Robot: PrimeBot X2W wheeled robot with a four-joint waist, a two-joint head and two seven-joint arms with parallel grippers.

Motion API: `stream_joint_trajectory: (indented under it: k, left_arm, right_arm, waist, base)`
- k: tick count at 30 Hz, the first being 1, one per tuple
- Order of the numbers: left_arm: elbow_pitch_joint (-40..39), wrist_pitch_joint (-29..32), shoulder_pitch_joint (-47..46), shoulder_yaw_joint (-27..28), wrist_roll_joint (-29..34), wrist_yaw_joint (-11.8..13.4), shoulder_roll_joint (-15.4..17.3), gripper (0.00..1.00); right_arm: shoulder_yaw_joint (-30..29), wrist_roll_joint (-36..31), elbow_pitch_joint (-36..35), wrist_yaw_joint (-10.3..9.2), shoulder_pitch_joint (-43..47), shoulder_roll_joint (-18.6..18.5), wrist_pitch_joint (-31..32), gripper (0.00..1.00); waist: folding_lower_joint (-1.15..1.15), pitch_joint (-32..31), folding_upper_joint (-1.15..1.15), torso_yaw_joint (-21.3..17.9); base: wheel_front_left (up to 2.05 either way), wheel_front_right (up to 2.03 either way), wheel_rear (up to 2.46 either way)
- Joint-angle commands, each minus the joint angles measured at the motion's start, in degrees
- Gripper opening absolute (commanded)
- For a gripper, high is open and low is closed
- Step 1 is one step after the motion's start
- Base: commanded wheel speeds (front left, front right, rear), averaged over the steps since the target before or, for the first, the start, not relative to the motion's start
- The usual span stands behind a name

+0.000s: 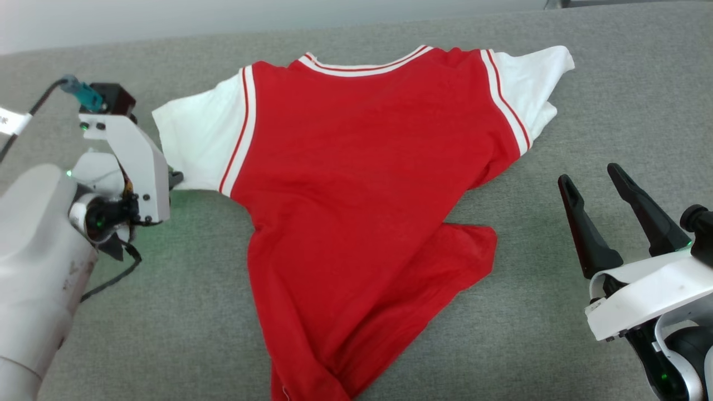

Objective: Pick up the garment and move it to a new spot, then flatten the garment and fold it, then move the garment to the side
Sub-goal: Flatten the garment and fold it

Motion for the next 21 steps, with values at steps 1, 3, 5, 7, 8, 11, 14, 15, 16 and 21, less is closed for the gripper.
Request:
stream_joint_trajectory:
  k: [1,3,5,7,8,11,14,15,16,21]
  left_arm:
    - [-0.25,-1.15,0.45,-0.06,0.18,0.03,0.07,0.46]
    - [-0.32,-2.60,0.73,-0.03,0.33,0.03,0.05,1.00]
    - [-0.48,-4.01,0.80,0.16,0.20,0.03,0.13,1.00]
    - [-0.98,-5.54,0.91,0.01,0.55,0.03,0.36,1.00]
    - [-1.37,-6.45,1.02,-0.04,0.76,0.03,0.50,1.00]
    - [-2.99,-9.03,1.50,-0.24,1.04,0.03,0.56,1.00]
    - [-5.35,-11.64,2.06,-1.35,1.82,0.04,1.13,1.00]
    - [-6.01,-12.05,1.87,-1.63,2.02,0.04,1.49,1.00]
    - [-6.63,-12.22,1.39,-2.21,2.41,0.04,1.75,1.00]
    - [-5.76,-11.92,-3.85,-2.91,4.34,0.03,2.80,1.00]
  right_arm:
    - [-0.41,-0.02,-0.20,-0.06,-0.14,-0.29,0.16,1.00]
    - [-0.71,0.11,0.06,-0.06,0.18,-0.16,0.34,1.00]
    - [-0.98,0.60,0.45,-0.06,0.58,0.08,0.50,1.00]
    - [-1.42,0.85,0.96,-0.06,0.90,-0.10,0.65,1.00]
    - [-1.68,1.05,1.26,-0.06,1.01,-0.13,0.78,1.00]
    - [-2.22,1.11,1.98,-0.06,1.17,-0.35,0.86,1.00]
    - [-2.83,1.21,2.75,-0.06,1.67,-0.73,1.11,1.00]
    - [-2.91,1.24,2.81,-0.06,1.60,-0.78,1.25,1.00]
    - [-2.89,1.32,2.74,-0.06,1.38,-0.78,1.35,1.00]
    - [-1.80,1.29,1.55,-0.06,-0.29,-0.89,1.41,1.00]
  waist:
    - [0.00,-0.09,0.00,0.15]
    - [0.00,-0.35,0.00,0.11]
    - [0.00,-0.80,0.00,0.07]
    - [0.00,-1.33,0.00,0.17]
    - [0.00,-1.59,0.00,0.25]
    - [0.00,-2.17,0.00,0.58]
    - [0.00,-2.85,0.00,1.27]
    - [0.00,-2.85,0.00,1.31]
    - [0.00,-2.69,0.00,1.23]
    - [0.00,-0.12,0.00,-0.82]
  base:
    - [0.00,0.00,0.00]
    - [0.00,0.00,0.00]
    - [0.00,0.00,0.00]
    - [0.00,0.00,0.00]
    - [0.00,0.00,0.00]
    - [0.00,0.00,0.00]
    - [0.00,0.00,0.00]
    - [0.00,0.00,0.00]
    - [0.00,0.00,0.00]
    - [0.00,0.00,0.00]
